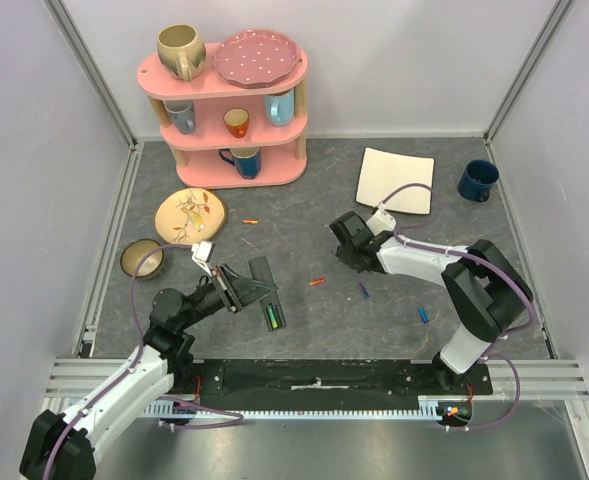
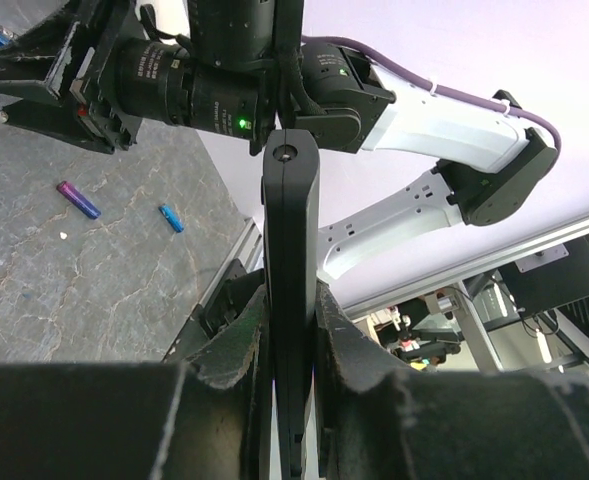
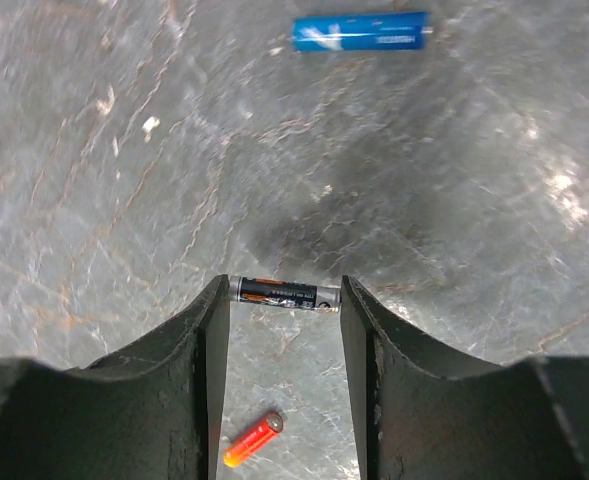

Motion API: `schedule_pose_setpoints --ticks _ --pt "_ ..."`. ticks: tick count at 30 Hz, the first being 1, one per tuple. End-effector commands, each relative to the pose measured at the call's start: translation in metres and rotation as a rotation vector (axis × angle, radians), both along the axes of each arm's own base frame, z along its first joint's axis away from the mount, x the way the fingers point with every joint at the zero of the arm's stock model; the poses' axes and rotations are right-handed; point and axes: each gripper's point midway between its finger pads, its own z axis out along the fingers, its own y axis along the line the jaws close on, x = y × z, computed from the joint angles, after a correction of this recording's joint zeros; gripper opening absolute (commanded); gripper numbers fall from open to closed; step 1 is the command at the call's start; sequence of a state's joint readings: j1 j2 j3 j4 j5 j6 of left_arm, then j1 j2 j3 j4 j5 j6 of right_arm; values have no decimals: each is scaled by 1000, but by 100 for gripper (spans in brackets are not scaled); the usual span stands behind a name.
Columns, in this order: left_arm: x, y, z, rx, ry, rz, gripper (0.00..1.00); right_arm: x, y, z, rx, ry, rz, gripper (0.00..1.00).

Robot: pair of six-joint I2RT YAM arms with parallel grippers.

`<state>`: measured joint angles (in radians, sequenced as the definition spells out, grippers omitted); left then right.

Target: Load the batteries into the remote control

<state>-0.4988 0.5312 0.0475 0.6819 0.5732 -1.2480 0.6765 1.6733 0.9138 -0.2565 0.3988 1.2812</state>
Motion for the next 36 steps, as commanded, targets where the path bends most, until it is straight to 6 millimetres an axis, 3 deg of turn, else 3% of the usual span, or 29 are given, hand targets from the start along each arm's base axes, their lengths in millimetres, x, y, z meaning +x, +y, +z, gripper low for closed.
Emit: schedule_pose_setpoints --ticks 1,2,3,8,18,25,36 --pt "7 4 3 -10 -22 44 2 14 -23 11 27 -56 -318 0" --pt "7 4 2 -10 -20 45 2 18 -20 15 26 -55 -331 0" --pt "7 3 1 -8 -17 44 2 10 -28 9 -25 -10 -344 0" --pt "7 4 -4 -6 3 47 2 5 -32 -3 -85 67 -390 1" --pt "9 5 -12 9 35 60 2 -5 -30 -18 -94 133 -354 34" --pt "8 5 -17 16 53 55 2 -6 -21 -20 -73 168 -305 48" --pt "6 4 -17 14 54 41 2 -2 -7 -5 -42 168 -239 68"
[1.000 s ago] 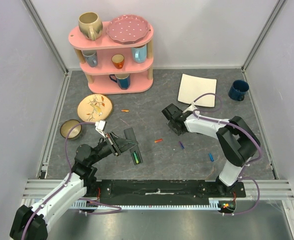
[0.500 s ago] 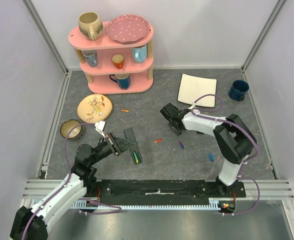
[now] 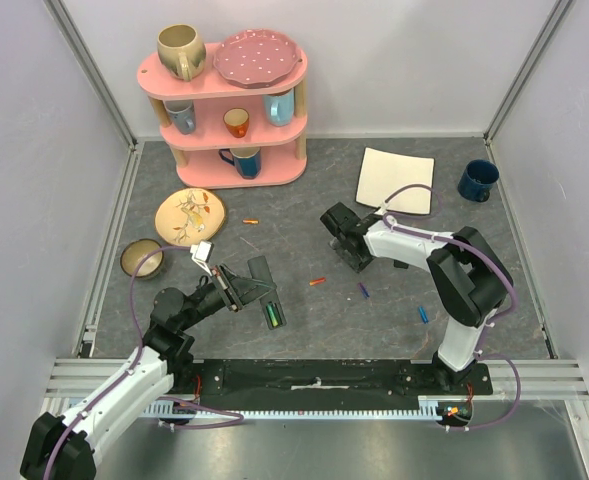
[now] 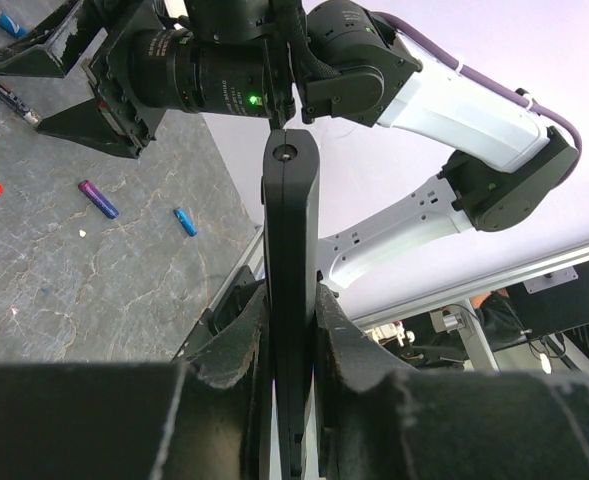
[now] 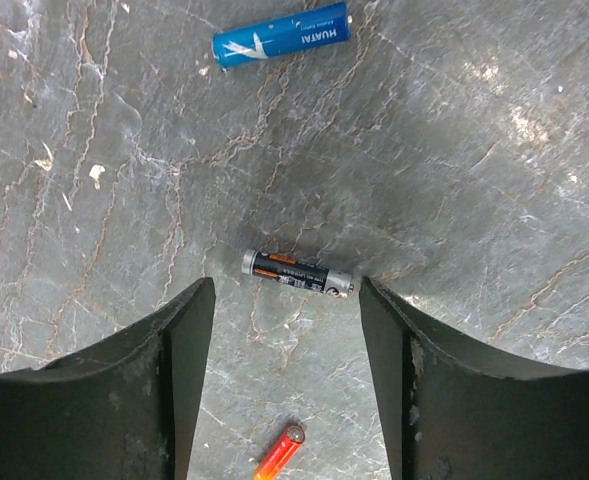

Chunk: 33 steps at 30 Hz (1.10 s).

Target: Load the batteries into the remote control

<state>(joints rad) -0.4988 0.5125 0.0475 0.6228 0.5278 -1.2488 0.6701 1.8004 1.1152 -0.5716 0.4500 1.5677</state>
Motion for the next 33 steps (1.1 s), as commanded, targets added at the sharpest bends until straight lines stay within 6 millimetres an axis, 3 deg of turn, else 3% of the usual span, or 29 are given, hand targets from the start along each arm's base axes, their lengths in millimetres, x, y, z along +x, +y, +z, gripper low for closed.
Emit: schedule_pose_setpoints --ticks 1,2,7,10,11,12,13,14,18,21,23,33 --pt "-2 1 -10 2 11 -5 2 -2 4 6 -7 28 32 69" --pt "-3 1 -10 3 9 -8 2 -3 3 9 -17 28 51 69" --pt "-4 1 -8 2 6 -12 2 11 9 63 -54 -80 212 70" --pt "-3 1 -7 1 5 -11 2 14 16 98 -126 -175 477 70" --pt "-3 1 -8 3 8 -11 2 19 20 114 -202 -238 664 70" --pt "-3 1 -6 1 3 -9 2 7 31 107 -180 -230 826 70" --pt "-3 1 -8 5 4 -9 2 7 36 110 -196 -264 918 70" --pt "-2 1 -8 4 4 -6 2 3 33 108 -235 -260 994 70" --pt "-3 1 -5 1 -12 -11 2 -12 2 59 -394 -109 1162 63" --pt "-4 -1 -3 2 -20 -24 2 -15 -10 37 -448 -59 1190 54" --pt "-4 -2 -3 5 -17 -30 2 -12 -8 32 -446 -68 1203 48" --pt "-6 -2 -5 -10 -9 -36 2 0 6 14 -383 -42 1275 46"
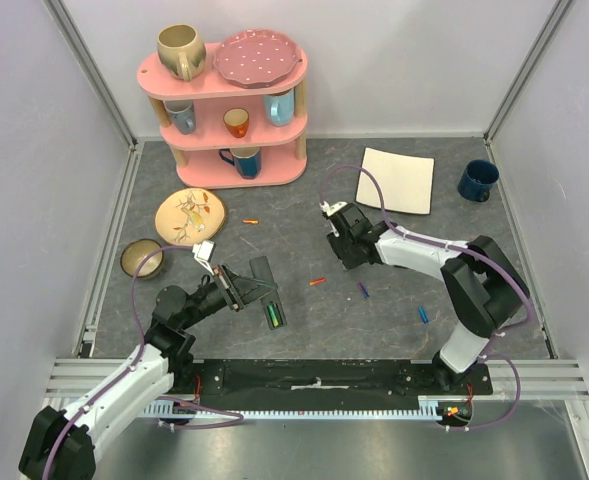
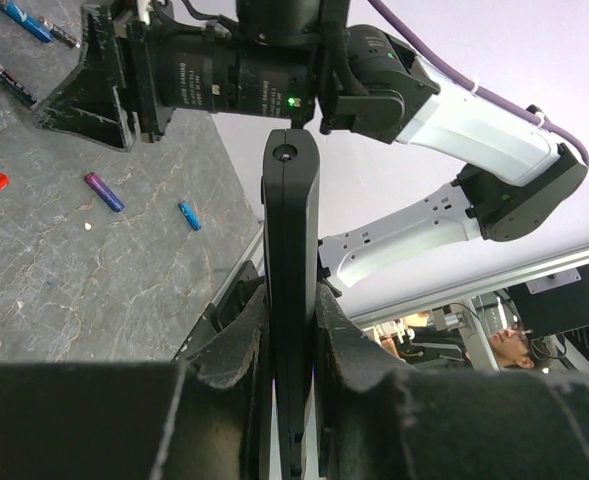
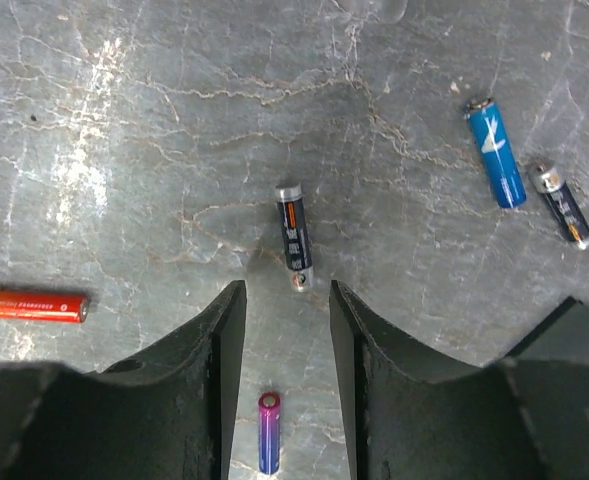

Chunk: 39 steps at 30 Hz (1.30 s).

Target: Load the batteries into the remote control

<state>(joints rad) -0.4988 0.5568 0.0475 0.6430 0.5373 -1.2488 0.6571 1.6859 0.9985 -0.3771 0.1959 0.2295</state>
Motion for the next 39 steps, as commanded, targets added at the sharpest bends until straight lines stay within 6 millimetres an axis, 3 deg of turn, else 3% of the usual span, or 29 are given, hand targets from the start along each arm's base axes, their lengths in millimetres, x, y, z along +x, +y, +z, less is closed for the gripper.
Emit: schedule_pose_setpoints --ticks 1,11,17,29,33,35,38,39 --pt "-7 1 -1 -22 -27 -27 2 19 13 3 41 -15 47 46" --pt "-8 1 -4 -17 -23 -26 2 30 13 -2 74 5 30 42" --pt "-7 1 -4 -18 -25 -26 2 23 12 -10 81 36 36 37" --pt "-8 1 -8 -22 -24 -26 2 5 12 -21 128 107 -4 17" --pt "-6 1 -5 -23 -28 -22 2 -1 14 -25 146 133 -33 1" --pt "-5 1 -5 -23 -26 -21 2 -4 13 -26 153 139 -51 0" --pt "-3 0 -4 -28 -26 -18 2 -6 14 -19 191 124 -79 0" --pt "-1 -1 4 -38 -38 -13 2 -3 17 -4 226 87 -80 0"
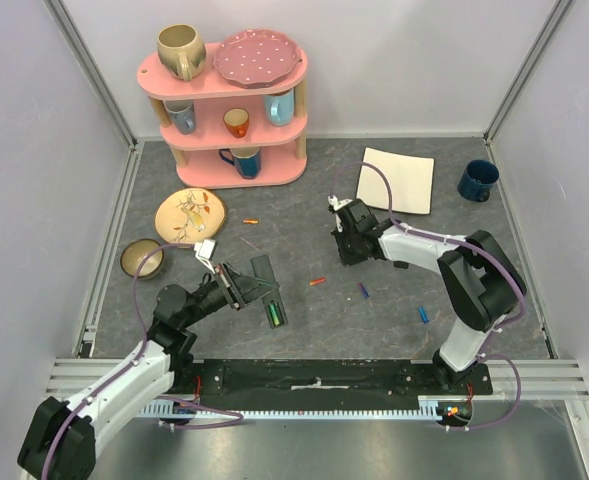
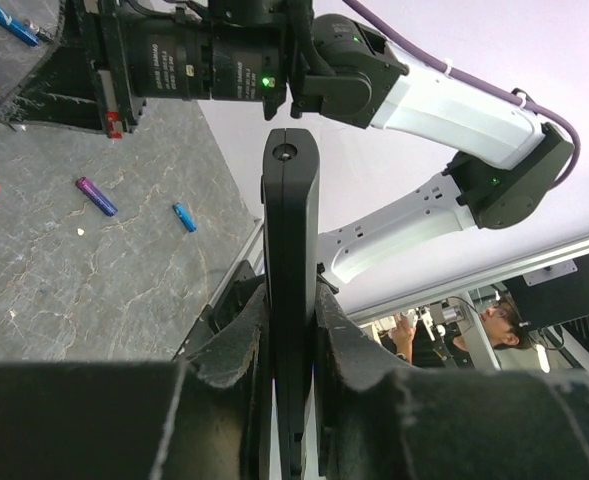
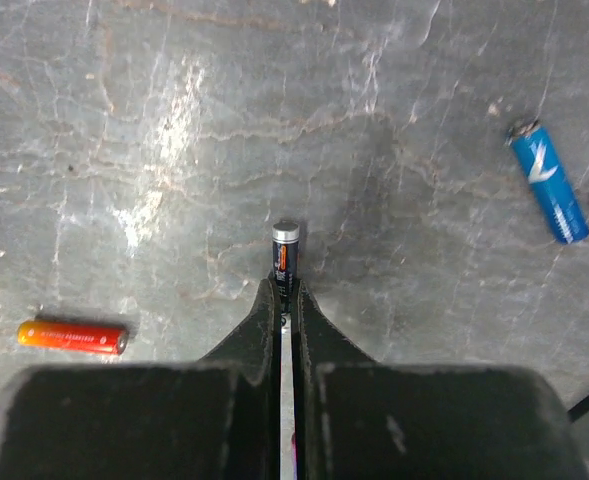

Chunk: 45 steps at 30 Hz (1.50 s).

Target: Load the batteries into the remote control

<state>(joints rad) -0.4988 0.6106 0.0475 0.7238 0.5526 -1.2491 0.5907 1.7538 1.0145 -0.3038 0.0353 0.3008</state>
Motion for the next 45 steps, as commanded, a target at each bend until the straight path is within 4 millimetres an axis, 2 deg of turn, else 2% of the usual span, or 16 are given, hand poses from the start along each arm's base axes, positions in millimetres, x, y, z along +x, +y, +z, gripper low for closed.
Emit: schedule_pose_setpoints --ticks 1,2,3,5,6,13,17,18,20,21,26,28,33,35,39,45 --pt "0 2 2 -36 -14 5 2 -13 2 19 89 -10 -48 0" --pt "2 2 3 -37 -15 10 2 -19 4 25 122 -9 -42 0" --pt "5 2 6 -43 -19 20 2 -18 6 48 167 -59 -45 0" --pt "8 1 9 -51 -28 30 2 -25 8 64 215 -79 -40 0" --pt "12 1 13 -58 -35 44 2 -30 6 82 244 -109 -35 0" --pt "31 -2 24 -111 -38 83 2 -69 2 142 298 -151 55 0" --pt "38 -7 31 -141 -41 75 2 -93 13 174 327 -187 126 0" --pt "41 -8 33 -149 -46 77 2 -105 19 180 338 -181 152 0" --pt "43 -10 35 -155 -50 79 2 -113 27 195 350 -196 178 0" --pt "46 -11 34 -153 -46 87 2 -124 33 195 345 -168 205 0" --pt "48 -21 28 -139 -37 84 2 -151 64 212 436 -101 258 0" --pt "48 -24 28 -143 -39 79 2 -157 78 217 476 -80 269 0" --pt "51 -24 23 -152 -24 101 2 -166 103 211 477 -21 299 0" --pt "52 -24 19 -144 -11 108 2 -168 109 212 475 -8 303 0" --pt "53 -22 14 -140 5 127 2 -172 117 199 448 42 304 0" --pt "52 -20 11 -135 11 138 2 -173 123 196 443 60 293 0"
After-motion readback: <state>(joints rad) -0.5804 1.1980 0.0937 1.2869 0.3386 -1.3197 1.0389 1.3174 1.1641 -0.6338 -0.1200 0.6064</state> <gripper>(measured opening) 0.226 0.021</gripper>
